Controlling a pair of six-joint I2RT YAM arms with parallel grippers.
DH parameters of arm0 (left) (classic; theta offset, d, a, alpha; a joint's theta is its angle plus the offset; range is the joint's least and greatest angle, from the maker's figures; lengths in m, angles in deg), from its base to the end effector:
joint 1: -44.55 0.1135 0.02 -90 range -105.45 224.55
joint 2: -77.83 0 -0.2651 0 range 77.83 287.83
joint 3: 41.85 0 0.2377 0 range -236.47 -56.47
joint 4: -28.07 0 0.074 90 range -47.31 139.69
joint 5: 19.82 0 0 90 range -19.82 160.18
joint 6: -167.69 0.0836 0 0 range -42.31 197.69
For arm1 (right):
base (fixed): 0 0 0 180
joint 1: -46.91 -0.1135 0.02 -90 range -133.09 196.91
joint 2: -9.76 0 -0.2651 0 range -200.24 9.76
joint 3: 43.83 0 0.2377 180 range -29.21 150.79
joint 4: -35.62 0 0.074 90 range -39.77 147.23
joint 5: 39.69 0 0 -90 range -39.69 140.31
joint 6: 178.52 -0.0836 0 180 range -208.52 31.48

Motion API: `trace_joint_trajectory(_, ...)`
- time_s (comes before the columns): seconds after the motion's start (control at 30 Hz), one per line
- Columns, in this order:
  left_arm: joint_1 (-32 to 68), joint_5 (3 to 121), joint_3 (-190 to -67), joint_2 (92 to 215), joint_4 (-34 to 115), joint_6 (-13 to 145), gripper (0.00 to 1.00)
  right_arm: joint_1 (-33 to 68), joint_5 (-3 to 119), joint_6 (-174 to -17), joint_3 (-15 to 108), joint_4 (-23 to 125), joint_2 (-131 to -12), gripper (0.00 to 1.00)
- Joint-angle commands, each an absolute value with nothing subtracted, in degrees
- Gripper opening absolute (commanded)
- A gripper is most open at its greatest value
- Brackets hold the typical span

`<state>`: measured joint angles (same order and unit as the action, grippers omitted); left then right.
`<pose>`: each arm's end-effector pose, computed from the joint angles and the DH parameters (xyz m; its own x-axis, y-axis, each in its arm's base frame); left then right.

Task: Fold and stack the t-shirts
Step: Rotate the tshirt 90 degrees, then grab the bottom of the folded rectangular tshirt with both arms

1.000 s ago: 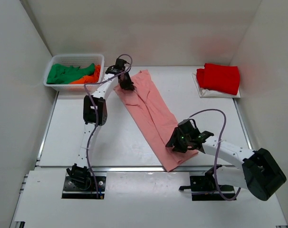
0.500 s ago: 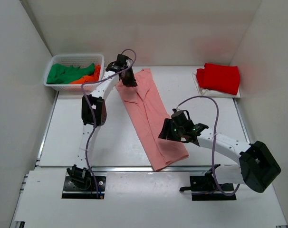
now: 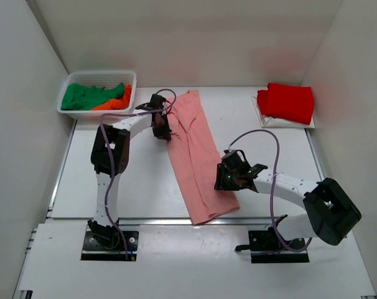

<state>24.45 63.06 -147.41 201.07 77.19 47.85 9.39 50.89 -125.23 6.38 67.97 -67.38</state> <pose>0.4224 -0.1656 0.1188 -0.9412 -0.1813 -0.2850 -0.0939 0.9509 -0.2948 0.2005 0.1550 0.1288 -0.9131 0.0525 -0.4043 -0.0839 0.9463 0.3123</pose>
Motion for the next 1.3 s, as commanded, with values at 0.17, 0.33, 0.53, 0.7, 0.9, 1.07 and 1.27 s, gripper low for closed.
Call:
trace_joint_trajectory(0.17,23.71,70.09,-178.57,222.82,94.25,50.62,0.25,-0.28,57.34,-133.08,1.54,62.54,-74.6,0.39)
trace_joint_trajectory(0.33,26.7,66.41,-213.05,238.12,111.38,50.45,0.25,-1.52,57.79,-129.57,8.48,65.16,-80.76,0.4)
trace_joint_trajectory(0.53,25.3,65.17,-215.46,231.84,115.46,53.0,0.25,2.43,52.79,-122.73,13.67,71.22,-77.08,0.44)
trace_joint_trajectory(0.7,21.97,64.38,-210.34,218.42,121.44,55.45,0.26,8.58,51.72,-116.04,17.72,80.28,-70.59,0.48)
trace_joint_trajectory(0.9,21.42,59.51,-146.61,178.47,91.28,49.77,0.26,13.24,55.84,-121.02,11.85,82.14,-57.59,0.5)
trace_joint_trajectory(1.07,19.42,62.53,-106.28,151.71,78.99,42.72,0.26,7.38,51.99,-132.0,5.61,80.4,-48.35,0.41)
trace_joint_trajectory(1.27,15.46,62.26,-85.86,137.08,68.54,34.3,0.26,-2.21,49.1,-139.05,0.85,74.85,-49.12,0.37)
